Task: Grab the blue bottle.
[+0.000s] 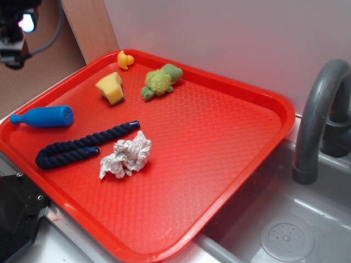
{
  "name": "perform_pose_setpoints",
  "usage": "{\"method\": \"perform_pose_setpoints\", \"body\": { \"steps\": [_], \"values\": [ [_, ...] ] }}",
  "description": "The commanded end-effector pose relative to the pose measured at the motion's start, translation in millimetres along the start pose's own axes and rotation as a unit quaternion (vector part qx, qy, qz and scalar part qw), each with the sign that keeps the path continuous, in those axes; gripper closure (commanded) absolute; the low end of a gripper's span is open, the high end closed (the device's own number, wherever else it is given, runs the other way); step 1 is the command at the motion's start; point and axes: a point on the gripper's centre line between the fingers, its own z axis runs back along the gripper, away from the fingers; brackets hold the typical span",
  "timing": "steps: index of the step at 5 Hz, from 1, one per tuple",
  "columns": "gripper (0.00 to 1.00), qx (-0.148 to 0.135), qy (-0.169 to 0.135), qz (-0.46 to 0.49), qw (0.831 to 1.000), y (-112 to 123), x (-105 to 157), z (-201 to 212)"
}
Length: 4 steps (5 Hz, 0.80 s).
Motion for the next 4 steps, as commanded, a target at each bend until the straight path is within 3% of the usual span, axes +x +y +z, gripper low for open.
{"method": "perform_pose_setpoints", "body": {
  "steps": [1,3,4],
  "values": [
    [0.00,0.031,0.022,0.009,0.999,-10,17,-40],
    [0.00,0.048,0.086,-0.009,0.995,-13,18,-88],
    [0.00,0.030,0.120,-0.021,0.992,-12,9,-100]
  ]
}}
